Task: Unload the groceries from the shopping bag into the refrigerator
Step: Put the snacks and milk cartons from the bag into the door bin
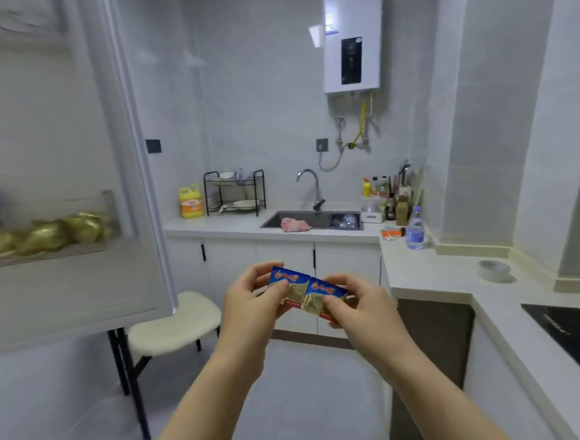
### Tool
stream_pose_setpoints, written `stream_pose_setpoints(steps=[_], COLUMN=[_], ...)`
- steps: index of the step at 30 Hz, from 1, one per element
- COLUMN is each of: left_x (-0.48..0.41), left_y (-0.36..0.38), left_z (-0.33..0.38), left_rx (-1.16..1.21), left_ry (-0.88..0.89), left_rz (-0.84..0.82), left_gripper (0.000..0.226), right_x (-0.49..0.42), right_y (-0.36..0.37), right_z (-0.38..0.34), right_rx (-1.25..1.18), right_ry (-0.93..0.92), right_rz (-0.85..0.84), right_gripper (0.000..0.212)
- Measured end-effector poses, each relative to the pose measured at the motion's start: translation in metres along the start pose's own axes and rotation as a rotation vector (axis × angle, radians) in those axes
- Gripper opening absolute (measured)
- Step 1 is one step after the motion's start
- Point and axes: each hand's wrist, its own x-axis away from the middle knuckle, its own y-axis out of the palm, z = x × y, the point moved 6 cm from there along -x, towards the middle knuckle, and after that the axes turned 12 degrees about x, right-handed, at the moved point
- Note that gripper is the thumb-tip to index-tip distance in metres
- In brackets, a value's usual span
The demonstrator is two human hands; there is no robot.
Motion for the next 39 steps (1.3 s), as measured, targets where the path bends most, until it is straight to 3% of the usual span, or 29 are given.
stream_pose_setpoints(steps=[8,15,34,39], left_x=[-0.030,-0.041,-0.098,-0.106], left_y=[-0.141,-0.215,-0.290,-0.312], left_z=[0.077,0.139,0.242,0.275], left_rx=[-0.085,-0.120,-0.280,-0.420], left_ry=[0.160,0.284,0.573,0.669], left_rz=[0.173,0.270,0.436,0.503], left_gripper=[0.020,0.019,0.017,0.020], right_x=[-0.041,-0.068,-0.152,-0.173], right_y=[0.138,0.214,0.290,0.307], right_z=[-0.086,-0.153,-0.260,-0.287], right_rx=[-0.087,-0.128,-0.225,-0.258], right_ry=[-0.162,-0.267,-0.566,-0.658], right_rz=[-0.122,-0.197,-0.188,-0.180], right_gripper=[0.020,0.018,0.025,0.020])
